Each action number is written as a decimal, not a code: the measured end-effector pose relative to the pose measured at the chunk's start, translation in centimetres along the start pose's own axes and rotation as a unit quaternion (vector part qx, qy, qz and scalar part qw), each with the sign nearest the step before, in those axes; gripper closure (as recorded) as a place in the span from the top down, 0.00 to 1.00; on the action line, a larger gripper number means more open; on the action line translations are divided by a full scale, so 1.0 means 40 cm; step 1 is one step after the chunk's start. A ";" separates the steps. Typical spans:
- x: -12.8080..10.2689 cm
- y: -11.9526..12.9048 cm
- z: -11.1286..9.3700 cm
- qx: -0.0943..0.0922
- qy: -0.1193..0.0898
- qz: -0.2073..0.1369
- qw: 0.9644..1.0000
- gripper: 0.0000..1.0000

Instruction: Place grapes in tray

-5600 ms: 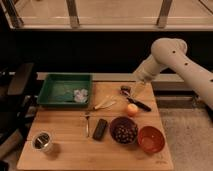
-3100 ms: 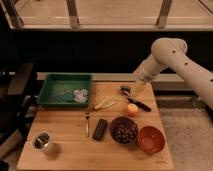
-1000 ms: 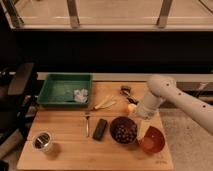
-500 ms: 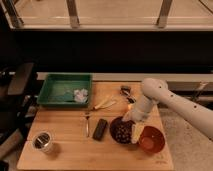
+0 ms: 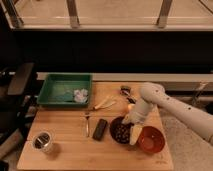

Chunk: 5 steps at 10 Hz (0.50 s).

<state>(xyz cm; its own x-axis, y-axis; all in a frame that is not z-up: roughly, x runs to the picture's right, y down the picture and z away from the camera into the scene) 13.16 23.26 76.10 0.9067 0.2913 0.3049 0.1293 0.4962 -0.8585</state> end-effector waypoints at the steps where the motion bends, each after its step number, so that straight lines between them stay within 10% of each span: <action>1: 0.004 -0.007 0.004 0.002 -0.003 0.007 1.000 0.80; 5: 0.006 -0.021 0.015 0.007 -0.006 0.019 1.000 0.53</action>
<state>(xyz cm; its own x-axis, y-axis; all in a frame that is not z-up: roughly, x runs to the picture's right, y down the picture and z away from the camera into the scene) 13.04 23.40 77.16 0.9059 0.3201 0.2773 0.0894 0.4955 -0.8640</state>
